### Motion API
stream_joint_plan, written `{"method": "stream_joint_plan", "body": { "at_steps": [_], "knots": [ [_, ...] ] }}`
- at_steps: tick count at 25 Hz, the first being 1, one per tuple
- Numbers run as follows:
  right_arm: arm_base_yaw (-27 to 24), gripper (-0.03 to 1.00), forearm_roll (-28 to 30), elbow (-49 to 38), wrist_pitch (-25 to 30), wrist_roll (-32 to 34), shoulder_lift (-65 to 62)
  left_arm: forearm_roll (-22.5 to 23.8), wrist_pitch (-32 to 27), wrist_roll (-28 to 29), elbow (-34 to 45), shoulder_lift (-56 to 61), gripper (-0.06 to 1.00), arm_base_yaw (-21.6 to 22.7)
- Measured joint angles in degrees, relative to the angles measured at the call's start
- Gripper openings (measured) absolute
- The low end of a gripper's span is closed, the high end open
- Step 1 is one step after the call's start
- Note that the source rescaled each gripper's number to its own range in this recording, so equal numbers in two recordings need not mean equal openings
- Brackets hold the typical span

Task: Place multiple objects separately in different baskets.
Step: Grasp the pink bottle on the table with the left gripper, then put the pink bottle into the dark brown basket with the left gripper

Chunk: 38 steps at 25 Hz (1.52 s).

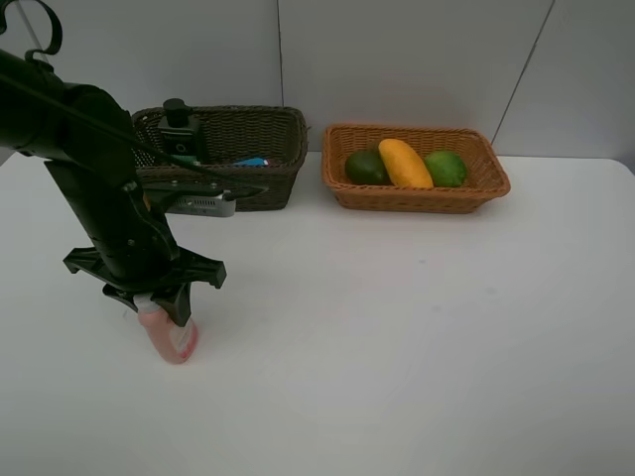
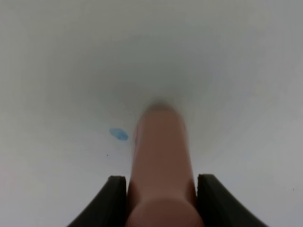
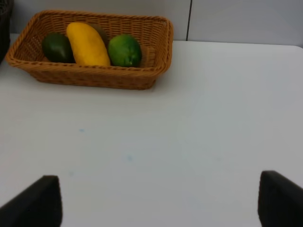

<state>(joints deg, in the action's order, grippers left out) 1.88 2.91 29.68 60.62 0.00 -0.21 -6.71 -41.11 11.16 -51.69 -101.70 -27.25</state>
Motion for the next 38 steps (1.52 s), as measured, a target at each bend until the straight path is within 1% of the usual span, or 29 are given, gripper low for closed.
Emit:
{"method": "stream_joint_plan", "body": {
  "at_steps": [2,4,9,13,17,21,24,30,32,34,38],
  "knots": [
    [0.0,0.99,0.0,0.0,0.0,0.0,0.0,0.0,-0.2,0.0,0.0,0.0,0.29,0.0],
    [0.0,0.99,0.0,0.0,0.0,0.0,0.0,0.0,-2.0,0.0,-0.9,0.0,0.29,0.0],
    [0.0,0.99,0.0,0.0,0.0,0.0,0.0,1.4,-10.1,0.0,-6.8,0.0,0.29,0.0],
    [0.0,0.99,0.0,0.0,0.0,0.0,0.0,2.9,-17.4,-0.1,-13.9,-0.1,0.29,0.0],
    [0.0,0.99,0.0,0.0,0.0,0.0,0.0,6.7,-23.7,-0.1,-22.4,-0.1,0.29,0.0],
    [0.0,0.99,0.0,0.0,0.0,0.0,0.0,11.3,-27.5,-0.2,-31.7,-0.7,0.29,0.1],
    [0.0,0.99,0.0,0.0,0.0,0.0,0.0,14.0,-27.6,-1.4,-39.3,-3.1,0.29,0.5],
    [0.0,0.99,0.0,0.0,0.0,0.0,0.0,21.4,-27.4,-6.8,-53.7,-11.0,0.29,0.5],
    [0.0,0.99,0.0,0.0,0.0,0.0,0.0,23.4,-25.5,-8.6,-57.3,-14.1,0.29,0.9],
    [0.0,0.99,0.0,0.0,0.0,0.0,0.0,24.3,-22.5,-11.2,-60.2,-16.9,0.29,1.2],
    [0.0,0.99,0.0,0.0,0.0,0.0,0.0,25.1,-16.1,-15.1,-61.9,-21.9,0.29,2.3]
  ]
}}
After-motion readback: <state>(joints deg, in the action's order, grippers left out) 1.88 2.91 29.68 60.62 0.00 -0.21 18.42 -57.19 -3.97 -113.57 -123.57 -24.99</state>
